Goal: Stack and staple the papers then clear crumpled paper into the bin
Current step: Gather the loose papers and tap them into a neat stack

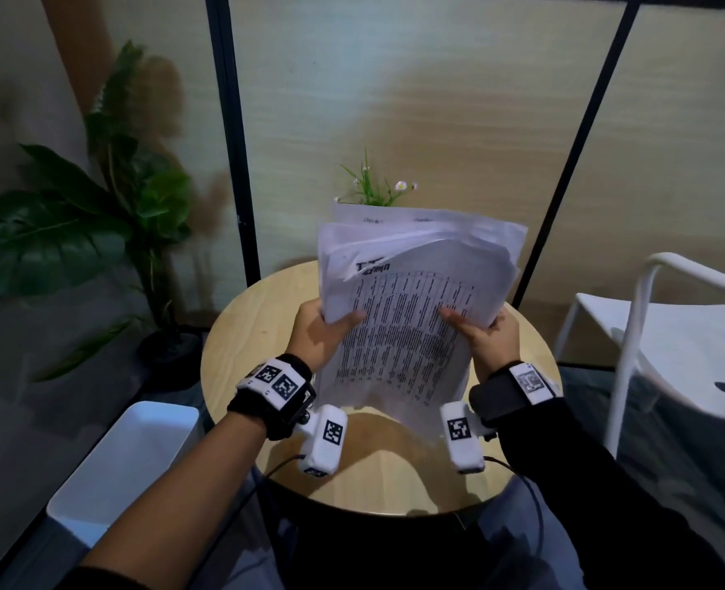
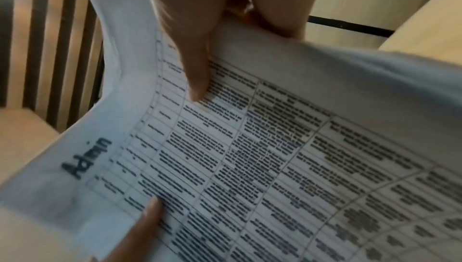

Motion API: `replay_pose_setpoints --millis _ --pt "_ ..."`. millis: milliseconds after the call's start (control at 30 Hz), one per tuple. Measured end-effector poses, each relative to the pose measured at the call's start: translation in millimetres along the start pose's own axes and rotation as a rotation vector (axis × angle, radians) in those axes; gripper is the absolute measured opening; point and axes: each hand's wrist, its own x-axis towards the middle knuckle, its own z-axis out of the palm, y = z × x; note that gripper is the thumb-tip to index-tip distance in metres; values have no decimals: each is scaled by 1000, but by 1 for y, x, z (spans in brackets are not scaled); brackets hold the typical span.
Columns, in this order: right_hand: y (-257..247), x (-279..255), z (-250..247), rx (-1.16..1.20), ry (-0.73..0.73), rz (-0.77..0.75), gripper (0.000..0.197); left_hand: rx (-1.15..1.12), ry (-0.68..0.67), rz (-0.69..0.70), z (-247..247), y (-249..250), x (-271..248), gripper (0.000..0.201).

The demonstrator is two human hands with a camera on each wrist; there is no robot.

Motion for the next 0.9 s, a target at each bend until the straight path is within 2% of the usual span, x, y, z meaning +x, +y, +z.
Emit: replay_pose_setpoints --millis 67,100,200,267,367,467,533,600,667,733,767,833,900 --pt "2 -4 0 -53 -60 17 30 29 57 -11 2 -4 -1 33" --pt "2 -5 0 -70 -80 16 29 39 92 8 3 -2 -3 28" --pt "-6 -5 0 -53 -63 12 28 54 179 60 0 -1 0 25" --pt "-15 -3 -1 -56 -74 -17 33 67 185 52 -3 4 0 30" --pt "-14 -9 -4 -112 -93 -22 35 2 80 67 -10 -3 -5 45" --pt "5 -24 -7 -175 -127 72 35 -19 -10 11 -13 -22 -18 58" --pt "9 -29 -3 -190 -113 80 32 29 -23 23 -8 -24 -21 45" --pt "1 -27 5 -158 -72 38 34 30 60 71 -3 -12 -18 35" --pt "-12 -22 11 -91 -58 -21 37 -16 139 171 -1 4 -10 28" --pt "-22 -20 12 -73 -83 -71 47 -10 130 242 -4 14 -6 21" --pt "-22 -20 11 -87 -93 -73 52 5 114 232 -6 13 -5 23" --pt "-13 -23 8 -134 -99 -36 59 38 113 113 -11 1 -6 31" --pt "-1 -27 8 -161 -70 38 57 60 150 29 -10 -14 -9 36"
